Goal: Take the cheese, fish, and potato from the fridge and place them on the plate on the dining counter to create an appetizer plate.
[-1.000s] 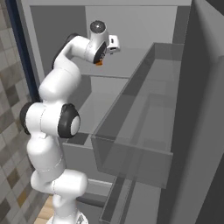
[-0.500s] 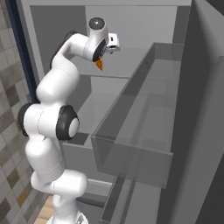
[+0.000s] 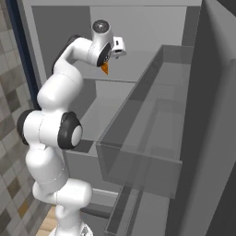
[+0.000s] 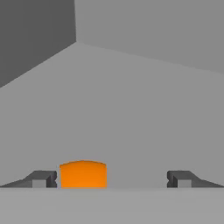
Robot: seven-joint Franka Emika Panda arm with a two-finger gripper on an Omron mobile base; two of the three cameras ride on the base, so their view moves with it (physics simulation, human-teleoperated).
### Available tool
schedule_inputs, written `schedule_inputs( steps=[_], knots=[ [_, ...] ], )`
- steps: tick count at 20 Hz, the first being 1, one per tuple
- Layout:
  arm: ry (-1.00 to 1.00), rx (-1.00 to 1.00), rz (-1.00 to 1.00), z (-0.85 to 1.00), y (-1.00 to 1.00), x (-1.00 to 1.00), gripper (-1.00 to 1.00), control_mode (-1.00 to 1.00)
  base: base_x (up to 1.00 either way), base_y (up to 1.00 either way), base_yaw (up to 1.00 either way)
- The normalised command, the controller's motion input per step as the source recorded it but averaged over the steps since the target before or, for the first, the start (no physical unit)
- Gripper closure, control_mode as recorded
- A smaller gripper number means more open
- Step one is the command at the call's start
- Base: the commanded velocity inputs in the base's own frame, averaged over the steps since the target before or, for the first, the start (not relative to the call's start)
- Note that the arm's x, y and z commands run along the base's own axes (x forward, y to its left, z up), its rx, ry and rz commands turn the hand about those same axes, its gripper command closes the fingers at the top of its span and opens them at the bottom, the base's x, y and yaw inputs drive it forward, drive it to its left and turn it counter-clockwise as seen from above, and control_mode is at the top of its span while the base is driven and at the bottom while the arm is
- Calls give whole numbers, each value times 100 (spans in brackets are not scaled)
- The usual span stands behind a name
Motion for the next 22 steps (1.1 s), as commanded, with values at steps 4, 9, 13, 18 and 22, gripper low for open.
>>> schedule_inputs(
  steps=[4,9,13,18,22],
  knots=[
    [2,-4,1,-19,2,-7,-100,-100,0,0,0],
    [3,-4,1,-31,0,-1,-100,-100,0,0,0],
    [6,-1,1,-28,0,0,-100,-100,0,0,0],
    [10,-2,0,-34,0,-7,100,-100,0,0,0],
    [4,-1,0,-25,0,-4,100,-100,0,0,0]
  ],
)
